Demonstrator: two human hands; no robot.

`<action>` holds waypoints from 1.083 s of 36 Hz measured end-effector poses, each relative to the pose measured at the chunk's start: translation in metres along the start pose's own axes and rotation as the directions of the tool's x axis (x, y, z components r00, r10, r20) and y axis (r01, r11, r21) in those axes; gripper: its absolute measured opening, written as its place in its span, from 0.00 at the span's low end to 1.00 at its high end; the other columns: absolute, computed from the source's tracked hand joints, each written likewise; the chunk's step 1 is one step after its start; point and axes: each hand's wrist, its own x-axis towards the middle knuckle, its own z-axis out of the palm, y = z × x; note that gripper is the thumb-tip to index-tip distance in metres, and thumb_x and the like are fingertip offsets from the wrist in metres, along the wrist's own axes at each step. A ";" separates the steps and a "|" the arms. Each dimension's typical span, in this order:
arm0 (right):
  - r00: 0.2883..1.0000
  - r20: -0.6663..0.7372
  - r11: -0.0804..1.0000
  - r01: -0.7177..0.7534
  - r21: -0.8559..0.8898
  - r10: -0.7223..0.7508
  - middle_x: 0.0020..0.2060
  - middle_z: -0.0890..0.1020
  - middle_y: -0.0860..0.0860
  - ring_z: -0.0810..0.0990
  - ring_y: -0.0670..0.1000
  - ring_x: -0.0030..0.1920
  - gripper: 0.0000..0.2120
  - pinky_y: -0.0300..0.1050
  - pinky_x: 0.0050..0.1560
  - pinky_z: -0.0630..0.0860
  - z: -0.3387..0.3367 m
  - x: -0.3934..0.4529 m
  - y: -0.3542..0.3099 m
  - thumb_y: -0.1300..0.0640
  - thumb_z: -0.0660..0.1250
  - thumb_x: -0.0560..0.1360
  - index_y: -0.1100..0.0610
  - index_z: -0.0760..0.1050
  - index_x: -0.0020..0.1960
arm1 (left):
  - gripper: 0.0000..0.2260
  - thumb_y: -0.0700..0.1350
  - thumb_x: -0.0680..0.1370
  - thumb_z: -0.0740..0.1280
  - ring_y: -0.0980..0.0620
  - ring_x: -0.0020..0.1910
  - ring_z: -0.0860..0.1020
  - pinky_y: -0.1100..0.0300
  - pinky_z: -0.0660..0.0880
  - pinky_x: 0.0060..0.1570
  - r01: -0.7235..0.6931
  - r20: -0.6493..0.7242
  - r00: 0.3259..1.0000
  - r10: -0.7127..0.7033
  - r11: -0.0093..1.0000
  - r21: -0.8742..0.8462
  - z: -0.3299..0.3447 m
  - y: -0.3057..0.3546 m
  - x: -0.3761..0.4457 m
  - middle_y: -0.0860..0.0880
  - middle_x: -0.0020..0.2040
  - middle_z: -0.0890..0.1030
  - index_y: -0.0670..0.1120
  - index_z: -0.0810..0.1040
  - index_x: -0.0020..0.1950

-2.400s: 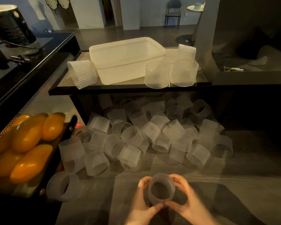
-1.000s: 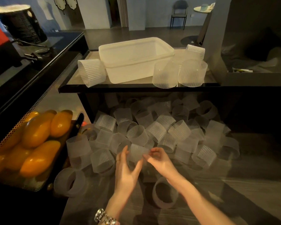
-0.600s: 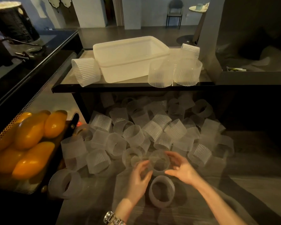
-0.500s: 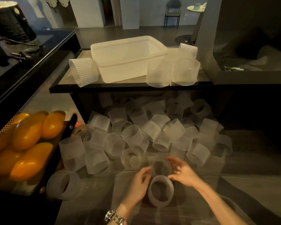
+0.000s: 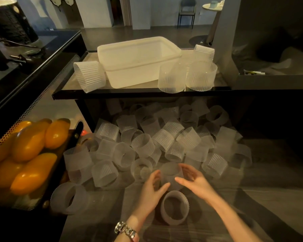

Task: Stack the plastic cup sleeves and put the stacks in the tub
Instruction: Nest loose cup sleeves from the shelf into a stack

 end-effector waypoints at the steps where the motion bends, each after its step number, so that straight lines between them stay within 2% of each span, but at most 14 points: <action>1: 1.000 -0.016 1.000 0.011 0.023 -0.011 0.51 0.78 0.44 0.76 0.37 0.51 0.20 0.26 0.50 0.73 0.001 0.000 -0.003 0.69 0.71 0.69 0.56 0.72 0.58 | 0.23 0.39 0.72 0.73 0.60 0.60 0.73 0.68 0.70 0.57 -0.027 -0.017 0.999 0.027 1.000 0.005 0.000 0.006 -0.001 0.56 0.58 0.75 0.57 0.68 0.60; 4: 0.998 -0.040 0.998 0.058 0.040 -0.056 0.51 0.79 0.46 0.78 0.41 0.51 0.19 0.30 0.52 0.75 0.003 -0.004 -0.012 0.70 0.70 0.70 0.56 0.72 0.57 | 0.24 0.37 0.71 0.73 0.63 0.60 0.72 0.71 0.68 0.57 -0.080 -0.027 0.996 0.080 0.997 -0.009 -0.001 0.025 -0.006 0.55 0.59 0.74 0.54 0.67 0.60; 7: 0.995 -0.028 0.993 0.098 0.061 -0.097 0.52 0.80 0.48 0.81 0.40 0.48 0.18 0.31 0.47 0.75 0.000 -0.013 -0.016 0.70 0.69 0.70 0.55 0.72 0.56 | 0.26 0.37 0.70 0.73 0.56 0.63 0.72 0.62 0.68 0.65 -0.118 -0.012 0.993 0.118 0.993 -0.015 -0.004 0.041 -0.015 0.48 0.62 0.74 0.46 0.67 0.64; 8: 0.995 -0.015 0.993 0.104 0.062 -0.104 0.52 0.80 0.48 0.81 0.40 0.49 0.18 0.31 0.47 0.75 -0.002 -0.016 -0.017 0.69 0.69 0.70 0.55 0.72 0.56 | 0.26 0.37 0.70 0.74 0.57 0.62 0.73 0.63 0.68 0.64 -0.134 -0.002 0.991 0.134 0.991 -0.015 -0.005 0.045 -0.020 0.49 0.62 0.74 0.47 0.67 0.63; 11: 0.995 0.023 0.993 0.099 0.069 -0.101 0.53 0.80 0.49 0.81 0.43 0.53 0.23 0.34 0.52 0.75 -0.006 -0.032 -0.015 0.63 0.74 0.64 0.54 0.72 0.57 | 0.26 0.39 0.68 0.76 0.65 0.59 0.74 0.73 0.68 0.56 -0.176 0.044 0.983 0.176 0.984 -0.006 -0.009 0.051 -0.038 0.56 0.59 0.76 0.52 0.68 0.60; 14: 0.996 0.046 0.996 0.079 0.049 -0.082 0.56 0.80 0.49 0.78 0.45 0.57 0.31 0.39 0.61 0.72 -0.006 -0.051 -0.010 0.56 0.76 0.57 0.53 0.71 0.58 | 0.32 0.47 0.65 0.76 0.67 0.61 0.72 0.74 0.67 0.58 -0.162 0.112 0.981 0.160 0.987 0.008 -0.011 0.043 -0.055 0.59 0.62 0.73 0.55 0.66 0.64; 16: 0.995 0.053 0.996 0.083 0.024 -0.084 0.56 0.80 0.49 0.78 0.44 0.59 0.33 0.39 0.62 0.71 -0.005 -0.063 -0.003 0.56 0.78 0.56 0.54 0.71 0.58 | 0.35 0.53 0.61 0.75 0.68 0.62 0.71 0.73 0.66 0.60 -0.131 0.139 0.982 0.124 0.991 0.038 -0.010 0.035 -0.064 0.60 0.64 0.70 0.59 0.64 0.65; 19: 0.995 0.052 0.997 0.083 0.004 -0.083 0.54 0.82 0.48 0.79 0.42 0.57 0.34 0.33 0.57 0.72 -0.001 -0.076 0.010 0.60 0.80 0.55 0.56 0.72 0.58 | 0.36 0.57 0.59 0.74 0.69 0.62 0.69 0.72 0.65 0.62 -0.125 0.150 0.983 0.106 0.984 0.127 -0.008 0.020 -0.075 0.61 0.65 0.69 0.62 0.62 0.64; 22: 0.994 0.067 0.996 0.085 0.005 -0.085 0.54 0.82 0.52 0.79 0.43 0.57 0.32 0.32 0.56 0.72 0.002 -0.083 0.021 0.70 0.79 0.56 0.60 0.71 0.57 | 0.36 0.55 0.60 0.75 0.66 0.62 0.71 0.68 0.67 0.62 -0.118 0.096 0.990 0.104 0.980 0.160 -0.006 0.006 -0.081 0.63 0.62 0.74 0.69 0.64 0.64; 24: 0.994 0.073 0.997 0.080 0.025 -0.081 0.55 0.81 0.53 0.78 0.44 0.58 0.33 0.34 0.58 0.72 0.004 -0.084 0.026 0.70 0.79 0.56 0.62 0.71 0.58 | 0.36 0.54 0.59 0.76 0.64 0.59 0.74 0.66 0.69 0.60 -0.119 0.039 0.993 0.114 0.980 0.160 -0.003 0.002 -0.080 0.61 0.58 0.77 0.71 0.64 0.62; 27: 0.994 0.060 0.995 0.082 0.061 -0.086 0.57 0.79 0.55 0.78 0.45 0.59 0.34 0.36 0.59 0.73 0.007 -0.078 0.027 0.68 0.77 0.56 0.64 0.69 0.59 | 0.33 0.51 0.56 0.75 0.56 0.61 0.76 0.58 0.71 0.62 -0.079 -0.011 0.997 0.081 0.992 0.099 0.002 0.002 -0.069 0.57 0.58 0.77 0.62 0.71 0.60; 29: 0.995 0.052 0.994 0.087 0.065 -0.090 0.57 0.78 0.55 0.78 0.44 0.58 0.32 0.36 0.58 0.73 0.009 -0.069 0.025 0.72 0.76 0.57 0.64 0.68 0.58 | 0.32 0.48 0.57 0.74 0.51 0.62 0.75 0.51 0.72 0.63 -0.058 -0.025 0.998 0.059 0.997 0.045 0.003 0.004 -0.060 0.53 0.59 0.77 0.55 0.69 0.60; 35: 0.997 0.043 0.997 0.070 0.028 -0.071 0.56 0.77 0.50 0.78 0.40 0.57 0.31 0.32 0.56 0.73 0.008 -0.039 0.020 0.76 0.74 0.60 0.56 0.69 0.56 | 0.33 0.33 0.64 0.74 0.53 0.65 0.72 0.50 0.68 0.67 -0.074 -0.004 0.997 0.075 0.993 0.089 -0.003 0.008 -0.039 0.52 0.63 0.74 0.55 0.67 0.63; 39: 0.996 0.082 0.999 0.040 -0.030 -0.038 0.58 0.75 0.47 0.76 0.37 0.58 0.31 0.31 0.57 0.72 0.003 -0.033 0.023 0.72 0.76 0.62 0.52 0.68 0.57 | 0.32 0.36 0.67 0.74 0.58 0.65 0.70 0.52 0.68 0.67 -0.046 0.032 0.999 0.044 0.995 0.094 -0.004 0.010 -0.037 0.56 0.65 0.73 0.59 0.67 0.64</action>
